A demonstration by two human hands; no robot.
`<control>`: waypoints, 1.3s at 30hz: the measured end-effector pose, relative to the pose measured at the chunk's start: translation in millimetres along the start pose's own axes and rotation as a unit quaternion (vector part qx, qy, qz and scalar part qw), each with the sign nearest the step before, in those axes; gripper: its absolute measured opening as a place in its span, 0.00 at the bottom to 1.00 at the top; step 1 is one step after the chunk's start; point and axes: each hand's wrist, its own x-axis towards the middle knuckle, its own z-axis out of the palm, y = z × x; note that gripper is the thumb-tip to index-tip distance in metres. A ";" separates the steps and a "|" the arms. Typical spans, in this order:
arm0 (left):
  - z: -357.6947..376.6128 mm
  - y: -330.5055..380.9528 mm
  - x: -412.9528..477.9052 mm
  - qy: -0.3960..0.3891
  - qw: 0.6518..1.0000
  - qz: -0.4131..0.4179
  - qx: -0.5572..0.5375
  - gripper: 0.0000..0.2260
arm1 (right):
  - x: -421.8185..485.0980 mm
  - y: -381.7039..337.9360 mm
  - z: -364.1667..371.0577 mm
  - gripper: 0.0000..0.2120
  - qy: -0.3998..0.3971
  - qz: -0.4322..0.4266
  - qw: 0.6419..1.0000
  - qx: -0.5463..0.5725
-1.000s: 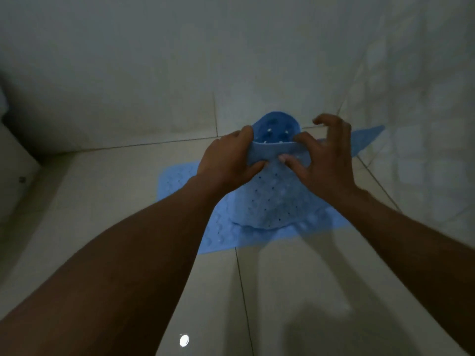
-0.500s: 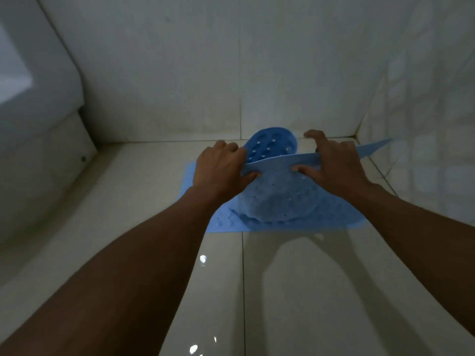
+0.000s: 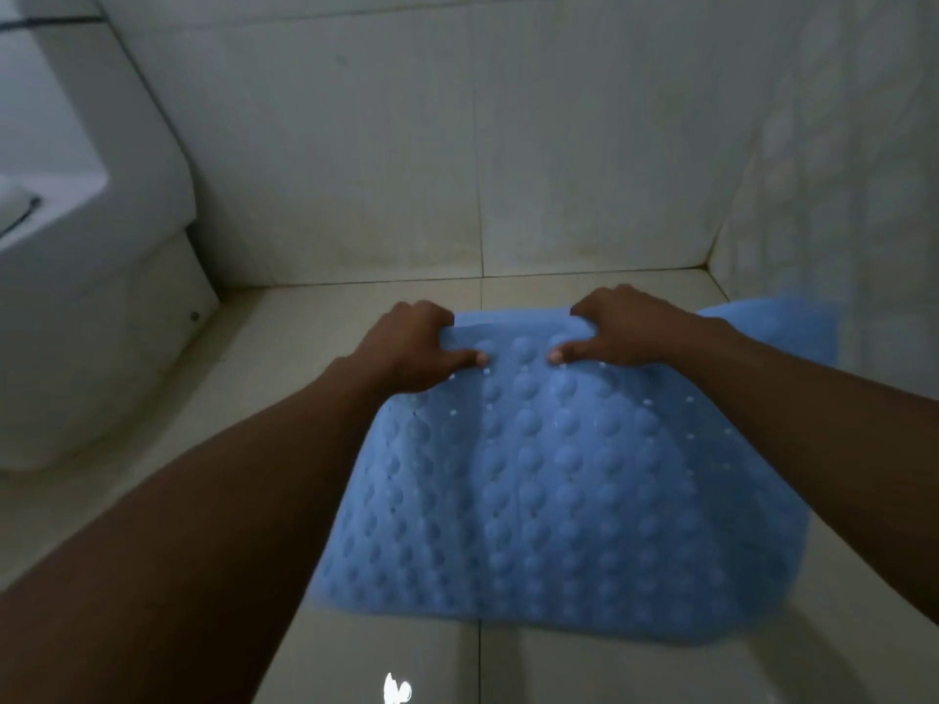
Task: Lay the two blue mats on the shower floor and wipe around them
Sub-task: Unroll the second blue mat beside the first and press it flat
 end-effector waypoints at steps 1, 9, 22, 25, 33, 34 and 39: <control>12.3 -0.4 -3.5 -0.015 1.000 -0.011 0.013 0.26 | -0.7 3.2 10.8 0.40 -0.038 0.017 0.999 0.003; 103.2 -17.6 -21.5 -0.044 0.991 -0.041 0.123 0.26 | -4.2 13.5 90.5 0.36 -0.070 0.070 0.993 -0.058; 244.2 -49.3 -74.3 -0.234 0.950 -0.205 -0.005 0.46 | -31.9 31.4 205.6 0.38 -0.087 0.250 0.962 -0.059; 281.2 -47.9 -106.5 -0.274 0.933 -0.233 0.008 0.49 | -56.6 32.0 242.1 0.41 -0.157 0.325 0.932 0.044; 304.4 -52.9 -115.5 -0.216 0.952 -0.212 0.040 0.48 | -92.9 31.3 297.6 0.39 -0.137 0.361 0.921 0.059; 305.0 -51.4 -114.4 -0.216 0.953 -0.210 0.041 0.49 | -94.2 35.2 298.3 0.38 -0.138 0.359 0.921 0.057; 310.4 -27.8 -105.1 -0.234 0.956 -0.179 0.016 0.50 | -106.3 62.0 293.3 0.36 -0.123 0.380 0.915 0.050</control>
